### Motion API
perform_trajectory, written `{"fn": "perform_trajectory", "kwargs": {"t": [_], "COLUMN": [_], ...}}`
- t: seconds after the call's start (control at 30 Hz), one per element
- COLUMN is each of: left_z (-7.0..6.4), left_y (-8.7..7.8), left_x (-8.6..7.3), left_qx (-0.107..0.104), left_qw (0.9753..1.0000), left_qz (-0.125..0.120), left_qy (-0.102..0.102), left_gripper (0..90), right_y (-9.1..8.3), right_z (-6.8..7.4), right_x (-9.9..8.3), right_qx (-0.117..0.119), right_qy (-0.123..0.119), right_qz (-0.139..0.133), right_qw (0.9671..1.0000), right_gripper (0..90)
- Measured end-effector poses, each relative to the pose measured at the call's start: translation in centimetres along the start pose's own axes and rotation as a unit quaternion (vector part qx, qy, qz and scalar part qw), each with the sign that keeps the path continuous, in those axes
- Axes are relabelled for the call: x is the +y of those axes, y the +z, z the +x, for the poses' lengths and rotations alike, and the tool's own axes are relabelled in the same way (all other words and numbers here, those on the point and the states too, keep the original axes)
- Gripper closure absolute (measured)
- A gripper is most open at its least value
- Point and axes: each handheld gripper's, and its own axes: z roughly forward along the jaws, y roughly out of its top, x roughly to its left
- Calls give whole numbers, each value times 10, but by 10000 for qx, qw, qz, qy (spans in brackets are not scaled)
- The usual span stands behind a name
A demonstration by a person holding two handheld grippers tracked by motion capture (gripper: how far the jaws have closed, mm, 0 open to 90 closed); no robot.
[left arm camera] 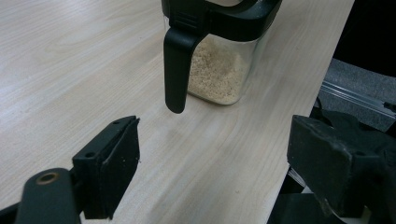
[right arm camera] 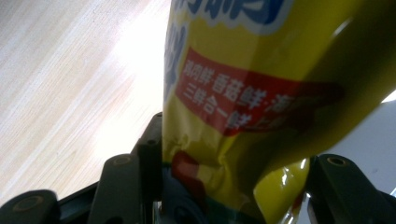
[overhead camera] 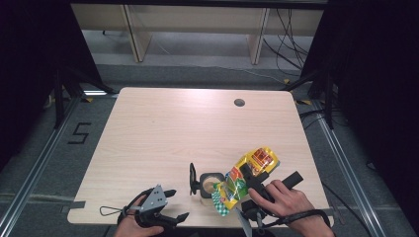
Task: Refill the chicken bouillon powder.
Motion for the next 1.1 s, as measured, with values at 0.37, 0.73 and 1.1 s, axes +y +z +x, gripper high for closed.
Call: {"fn": "perform_trajectory", "kwargs": {"t": [0.37, 0.73, 1.1], "left_z": [0, 0, -1], "left_y": [0, 0, 0], "left_x": [0, 0, 0], "left_qx": [-17, -5, 11], "left_qw": [10000, 10000, 10000], "left_qz": [-17, -43, -39], "left_qy": [-52, -27, -87], "left_gripper": [168, 167, 168], "right_y": [1, 0, 0], "right_z": [-2, -1, -1], "right_x": [-1, -1, -2], "right_qx": [-22, 15, 18], "right_qy": [-165, -22, -14], "right_qz": [-62, -23, -26], "right_qw": [9998, 10000, 10000], "right_gripper": [483, 483, 482]}}
